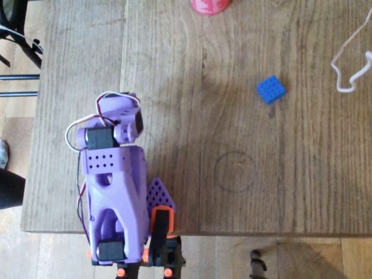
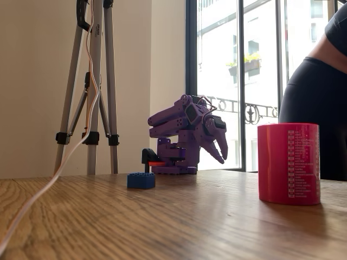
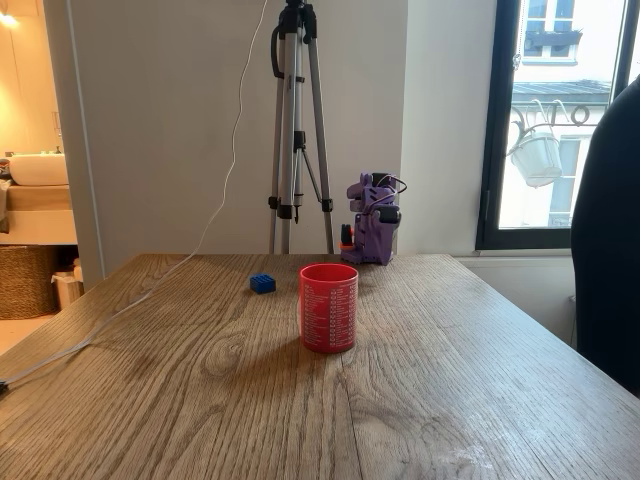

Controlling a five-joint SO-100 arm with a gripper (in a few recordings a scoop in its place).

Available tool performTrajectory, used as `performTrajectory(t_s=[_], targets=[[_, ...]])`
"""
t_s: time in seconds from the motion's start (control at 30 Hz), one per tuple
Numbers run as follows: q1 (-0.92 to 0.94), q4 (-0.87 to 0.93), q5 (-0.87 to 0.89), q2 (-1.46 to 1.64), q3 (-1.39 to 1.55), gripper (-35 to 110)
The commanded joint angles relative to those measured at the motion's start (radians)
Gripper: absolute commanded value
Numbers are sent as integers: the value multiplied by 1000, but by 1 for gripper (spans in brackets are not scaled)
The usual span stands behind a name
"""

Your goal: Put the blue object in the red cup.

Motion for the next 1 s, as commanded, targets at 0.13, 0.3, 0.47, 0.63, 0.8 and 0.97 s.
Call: performTrajectory(t_s=[0.13,0.3,0.47,0.63,0.8,0.97], targets=[[121,-37,-86,-133,-144,1],[204,-58,-126,-439,-489,1],[360,72,-141,-824,-876,1],[557,178,-176,-1129,-1147,1],[738,232,-126,-1410,-1339,1],[836,198,-29,-1655,-1468,1]])
